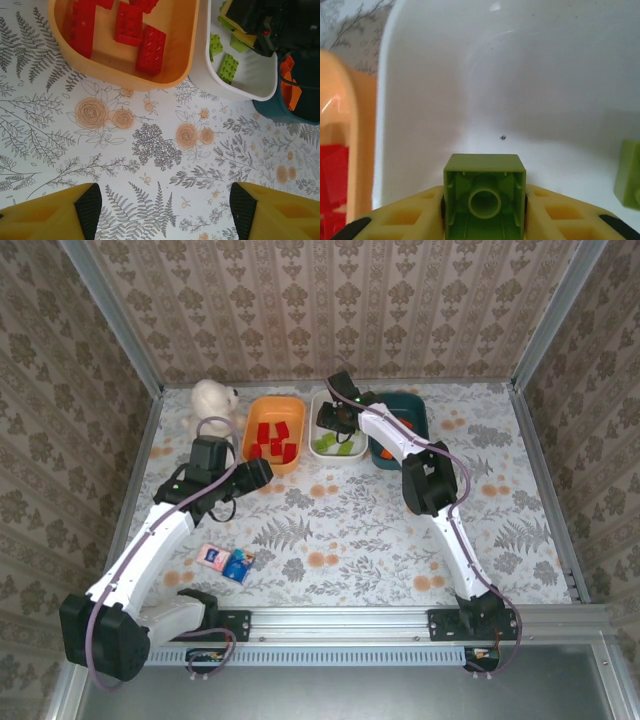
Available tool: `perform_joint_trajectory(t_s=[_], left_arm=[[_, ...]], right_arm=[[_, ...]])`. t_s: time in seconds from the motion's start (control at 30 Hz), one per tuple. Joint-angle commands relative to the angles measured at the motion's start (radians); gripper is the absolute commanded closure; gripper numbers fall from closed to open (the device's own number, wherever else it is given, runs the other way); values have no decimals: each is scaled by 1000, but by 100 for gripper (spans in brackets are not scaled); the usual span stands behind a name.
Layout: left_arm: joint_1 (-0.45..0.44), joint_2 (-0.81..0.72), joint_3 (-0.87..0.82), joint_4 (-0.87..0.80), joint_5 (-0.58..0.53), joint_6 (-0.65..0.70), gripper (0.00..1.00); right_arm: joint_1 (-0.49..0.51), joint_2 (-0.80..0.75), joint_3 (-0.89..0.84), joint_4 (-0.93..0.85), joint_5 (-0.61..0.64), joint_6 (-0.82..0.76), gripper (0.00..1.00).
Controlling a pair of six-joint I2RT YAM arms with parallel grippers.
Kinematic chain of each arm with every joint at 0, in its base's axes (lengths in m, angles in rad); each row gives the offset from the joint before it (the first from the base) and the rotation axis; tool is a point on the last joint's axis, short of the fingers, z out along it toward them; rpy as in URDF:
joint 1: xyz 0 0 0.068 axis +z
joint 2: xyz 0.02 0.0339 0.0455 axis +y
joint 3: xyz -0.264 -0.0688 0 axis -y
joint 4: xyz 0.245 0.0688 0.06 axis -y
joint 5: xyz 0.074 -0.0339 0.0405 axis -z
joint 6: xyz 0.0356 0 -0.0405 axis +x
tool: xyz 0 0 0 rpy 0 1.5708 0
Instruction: Sort the legos into containers by color
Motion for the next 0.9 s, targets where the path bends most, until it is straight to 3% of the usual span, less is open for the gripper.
perform_joint_trajectory(t_s=[0.0, 0.27, 0.47, 0.67, 0.87], left_arm=[[-8, -1, 38, 26, 14, 3, 28], [-10, 10, 52, 19, 7, 4, 28], [-10, 3, 84, -18, -8, 19, 28], [-4, -45, 73, -80, -11, 23, 27], [15, -139, 12, -141, -14, 27, 24]], right_arm=[[-9, 32, 44, -38, 8, 73, 58], [-13, 46, 77, -81, -16, 76, 44], [-8, -98, 29, -55, 13, 10, 39], [23, -475, -373, 215, 68, -87, 34], [47, -906, -856, 307, 113, -104, 17]])
